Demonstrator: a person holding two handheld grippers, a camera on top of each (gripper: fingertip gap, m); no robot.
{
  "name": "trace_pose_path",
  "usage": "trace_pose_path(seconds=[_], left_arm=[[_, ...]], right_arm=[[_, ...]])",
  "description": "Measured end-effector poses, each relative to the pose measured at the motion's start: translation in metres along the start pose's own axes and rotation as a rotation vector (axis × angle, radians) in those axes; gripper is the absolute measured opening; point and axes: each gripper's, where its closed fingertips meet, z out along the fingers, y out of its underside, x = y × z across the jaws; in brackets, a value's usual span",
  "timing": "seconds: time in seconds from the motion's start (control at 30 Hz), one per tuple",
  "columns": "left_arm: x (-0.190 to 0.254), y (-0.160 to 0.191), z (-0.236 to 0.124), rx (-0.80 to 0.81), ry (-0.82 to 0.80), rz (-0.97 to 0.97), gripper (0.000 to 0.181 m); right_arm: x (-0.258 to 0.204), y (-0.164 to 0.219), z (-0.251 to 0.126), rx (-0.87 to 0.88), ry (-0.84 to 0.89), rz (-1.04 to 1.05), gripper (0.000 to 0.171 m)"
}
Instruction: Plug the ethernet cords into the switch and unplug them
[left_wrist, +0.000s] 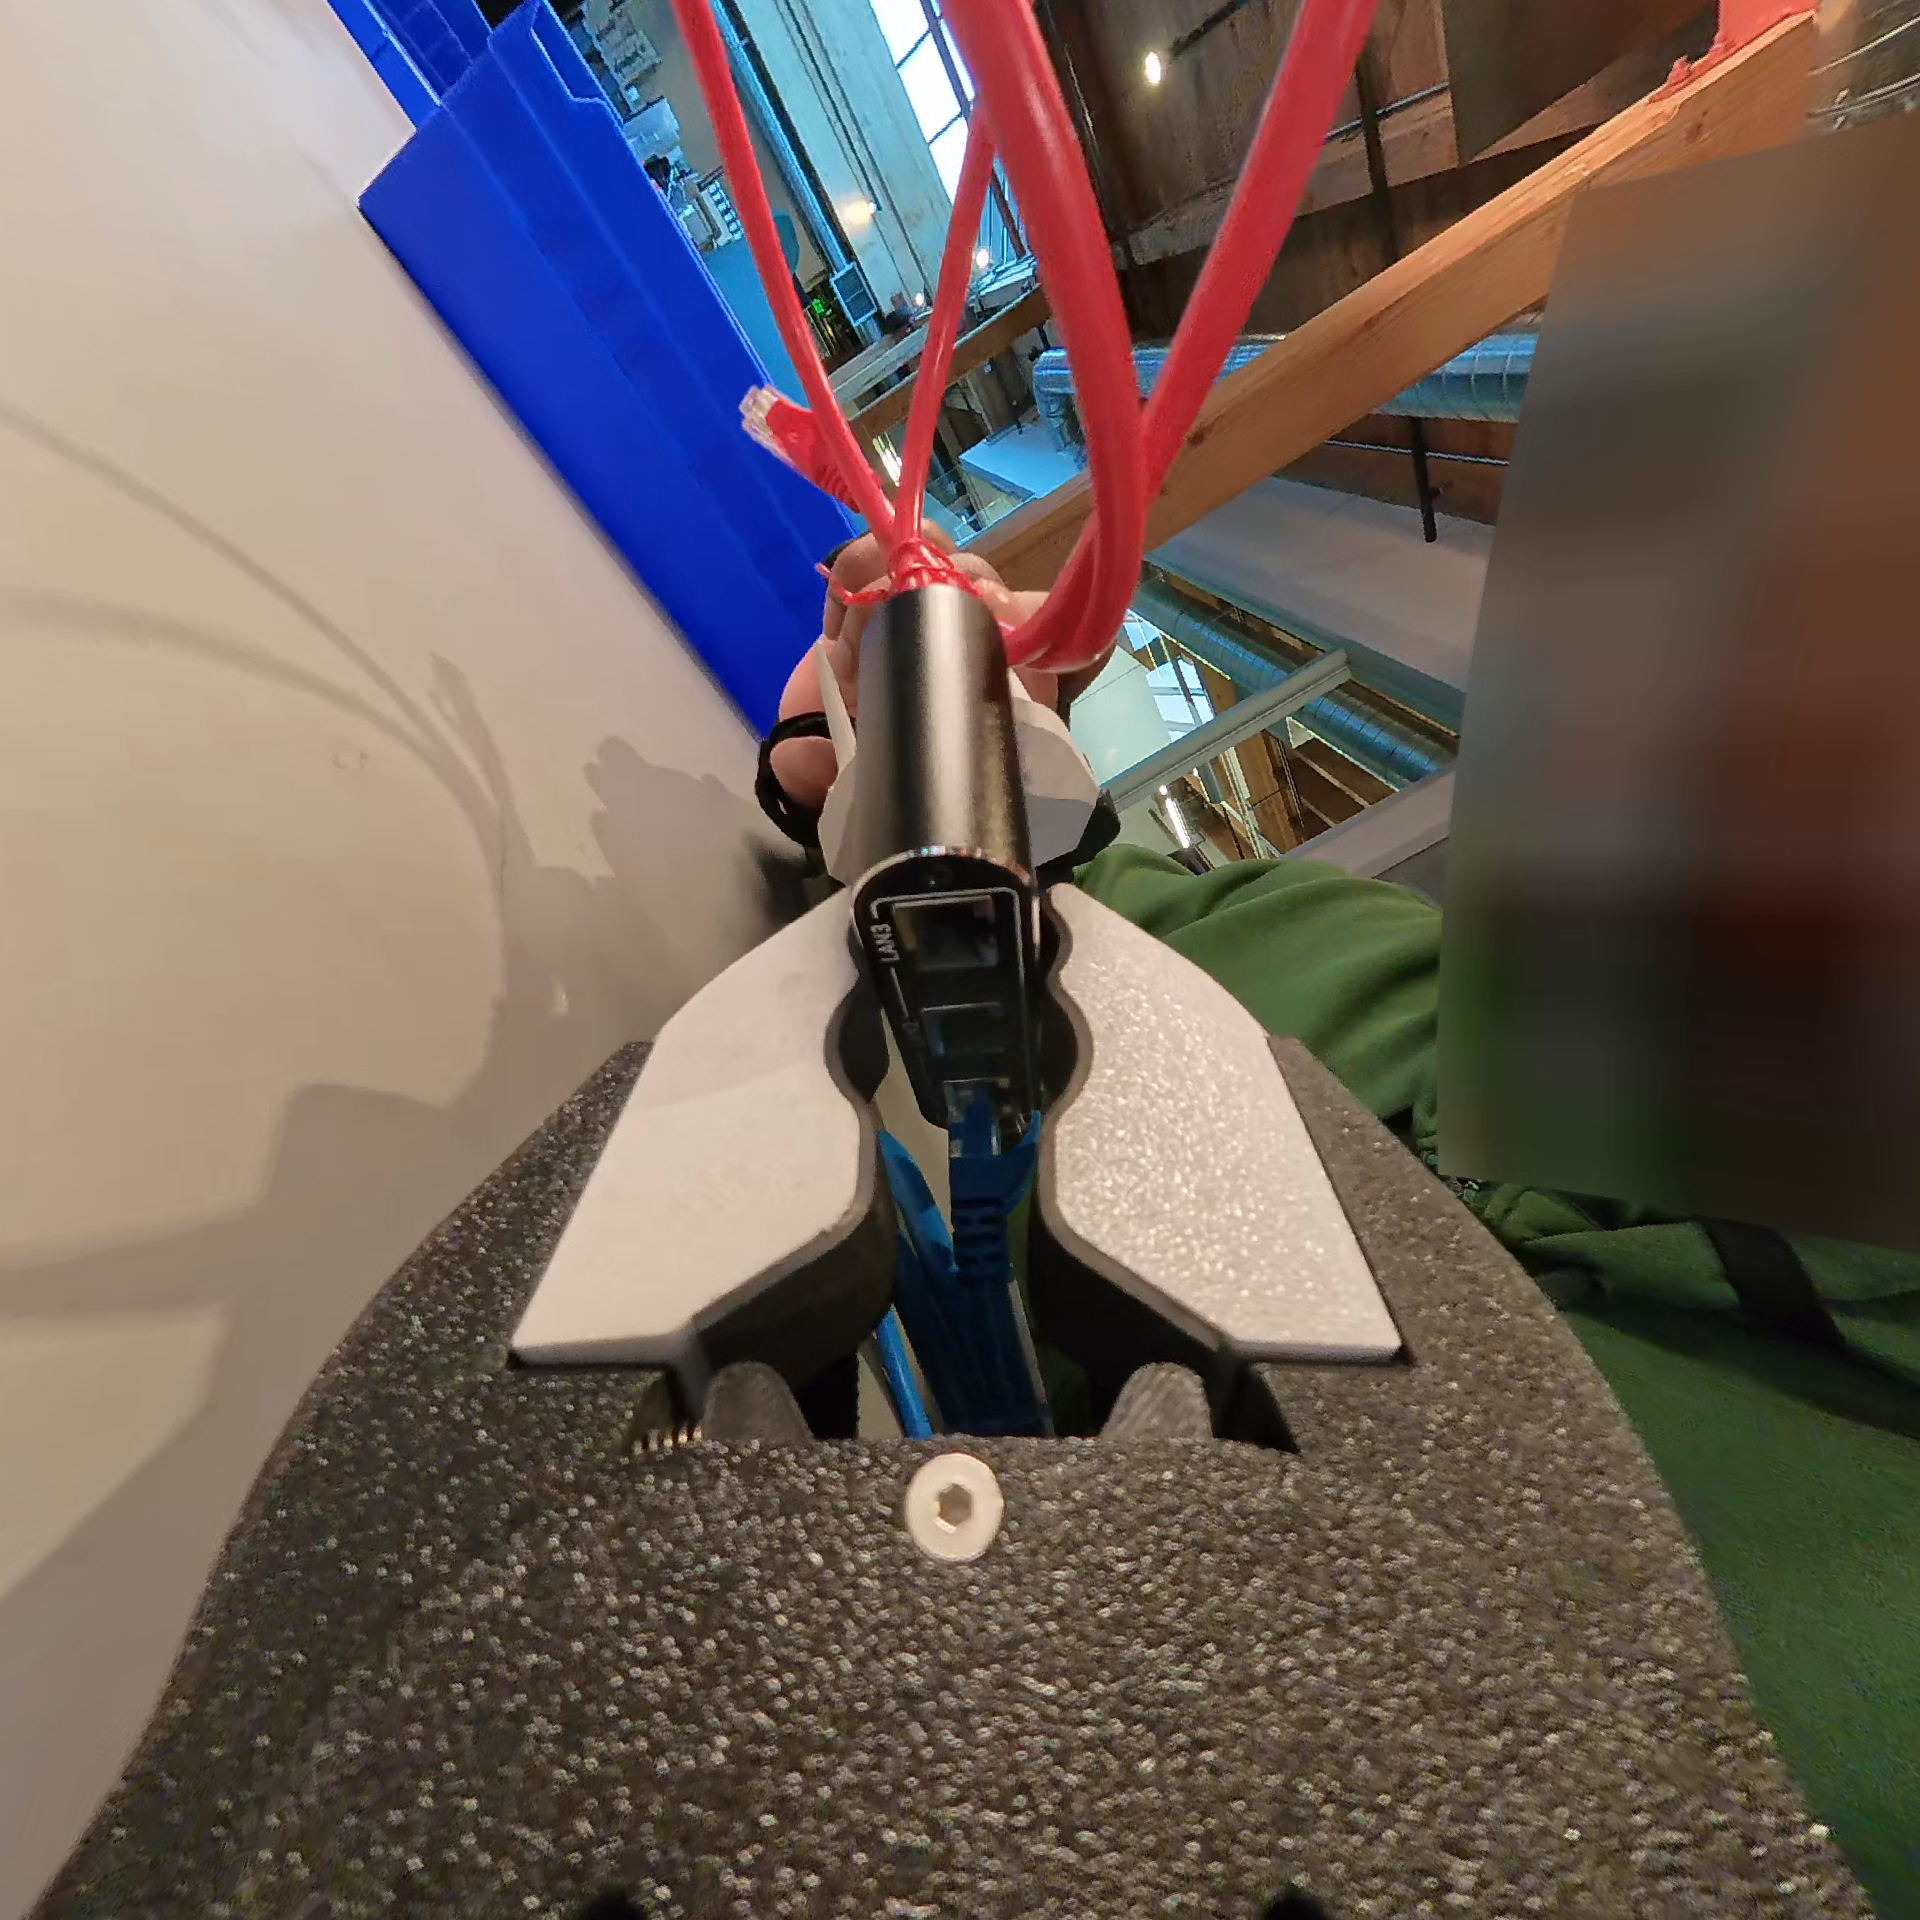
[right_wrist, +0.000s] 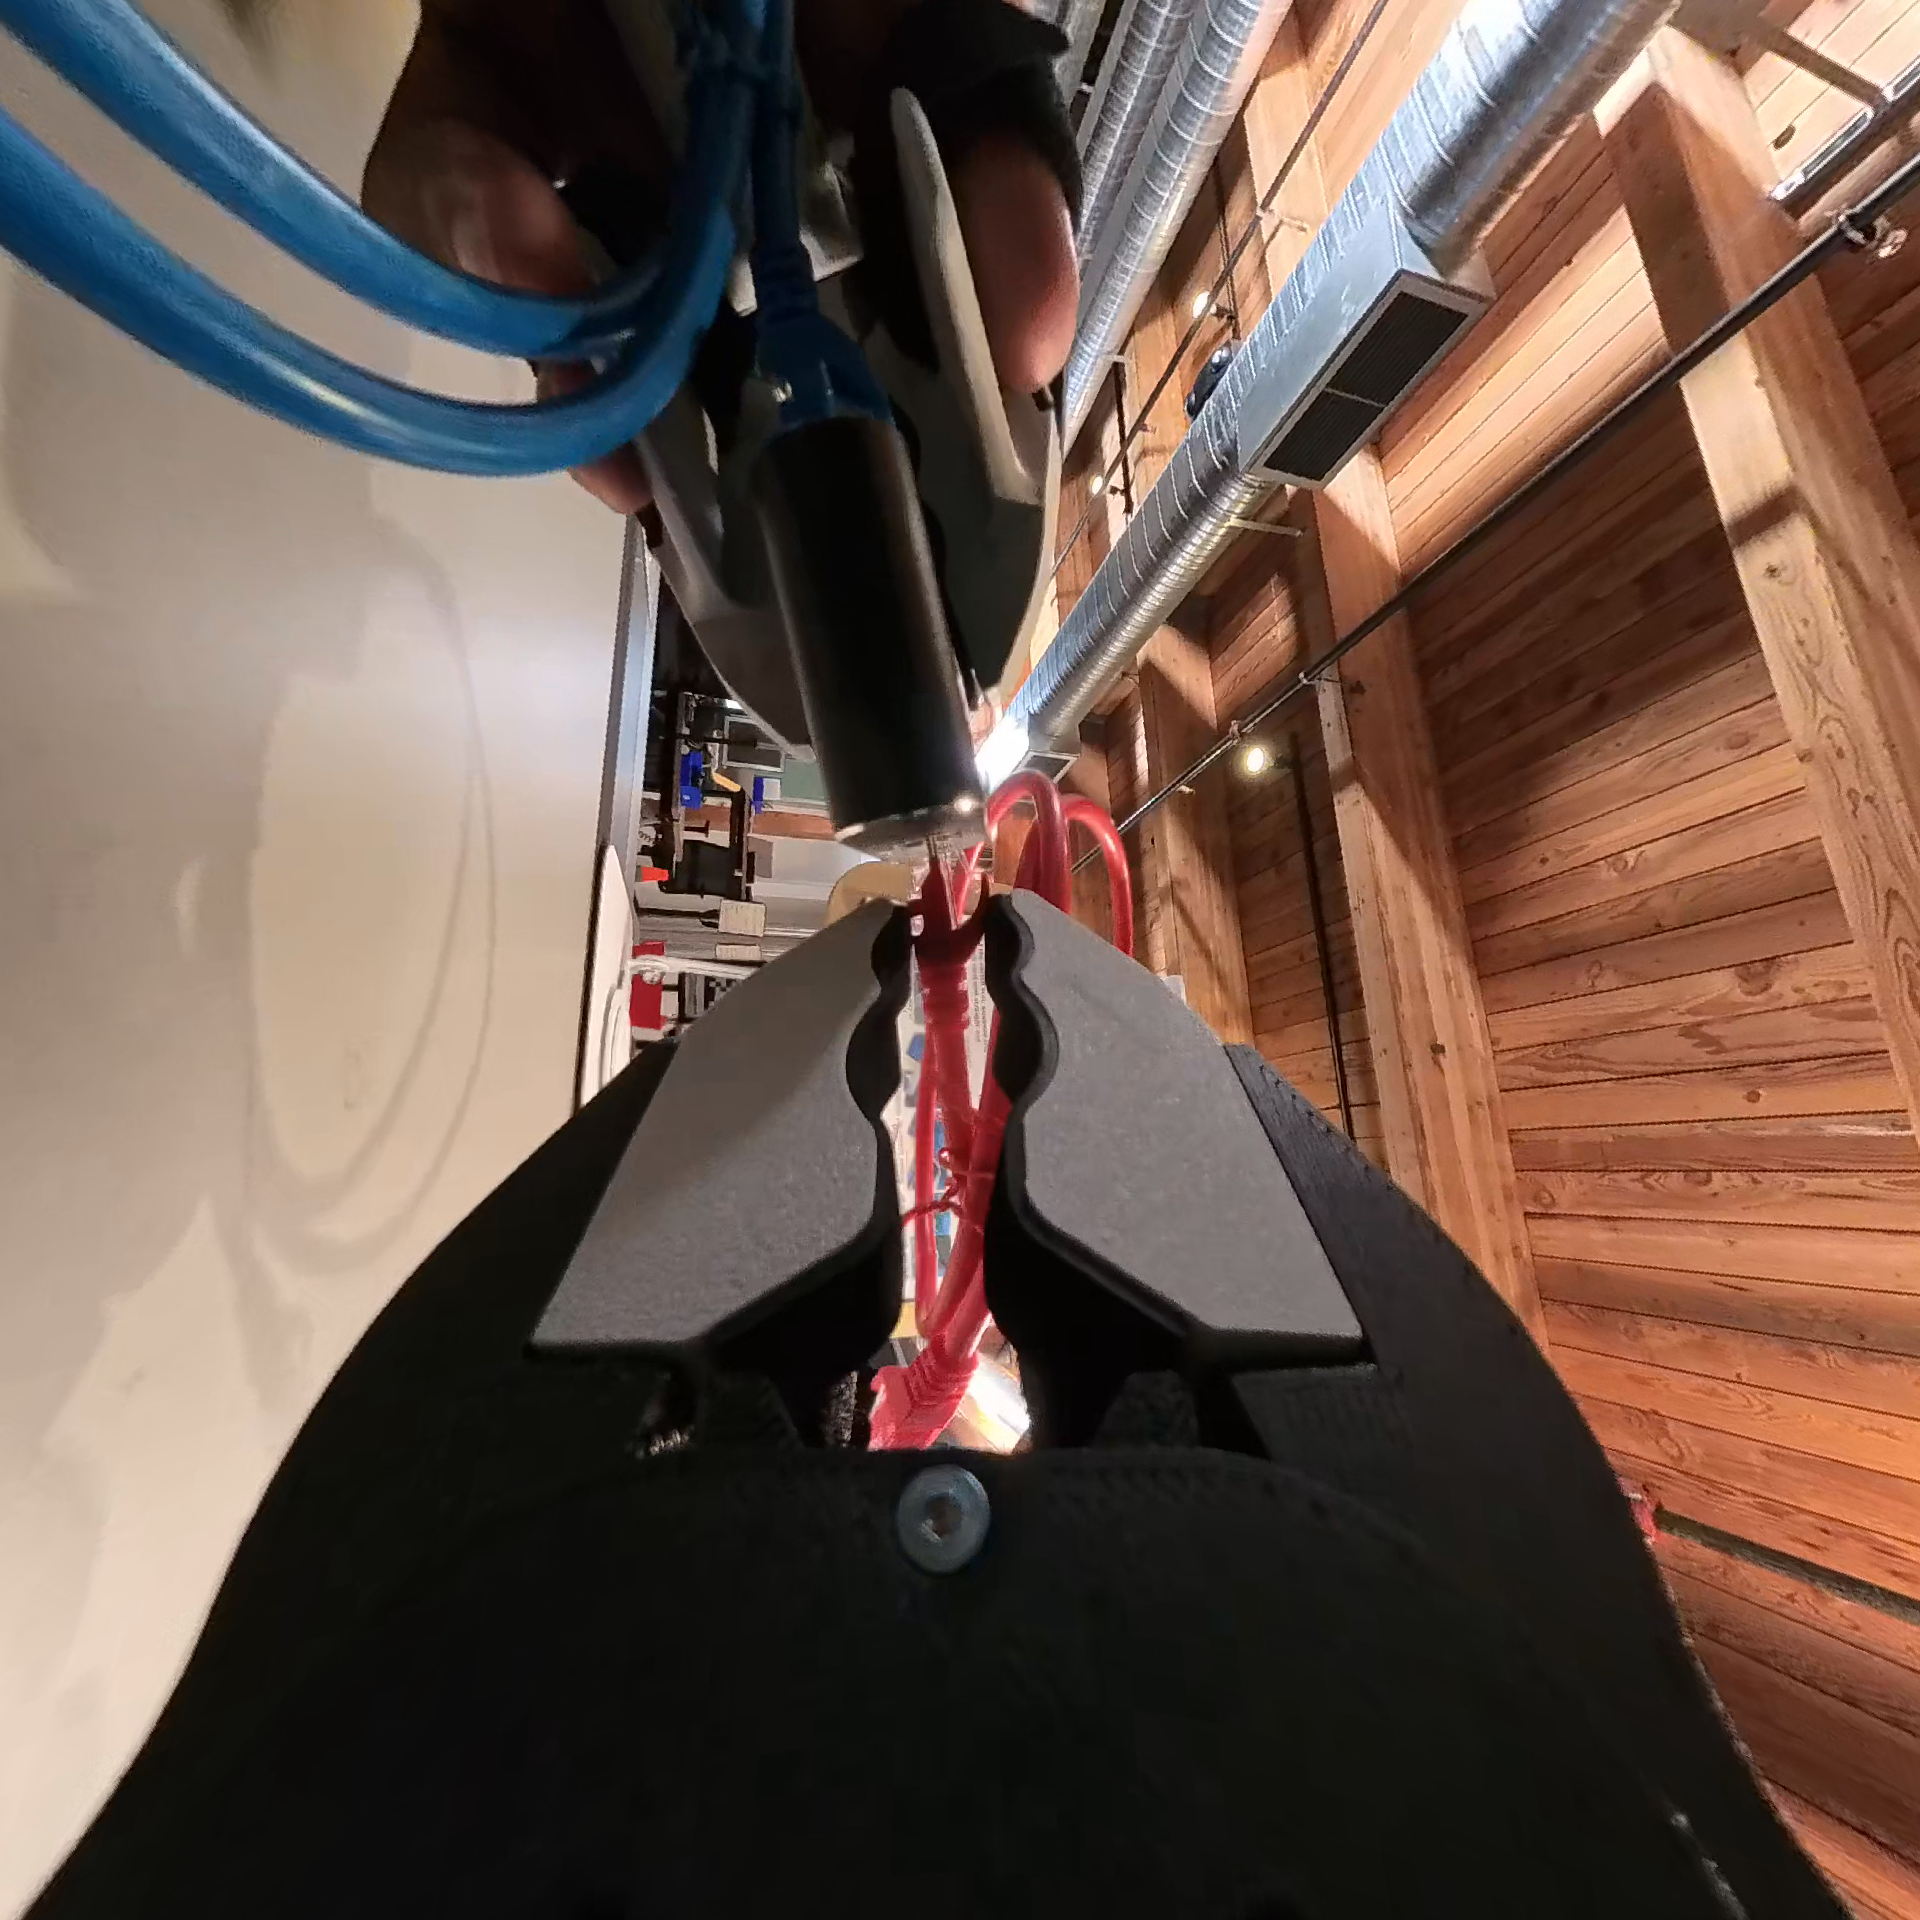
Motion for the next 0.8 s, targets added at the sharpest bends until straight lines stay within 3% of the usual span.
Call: trace_pose_path(seconds=[0.8], left_arm=[[-0.009,0.001,0.000,0.006,-0.064,0.000,0.026]], right_arm=[[-0.011,-0.002,0.003,-0.035,-0.074,0.041,0.013]])
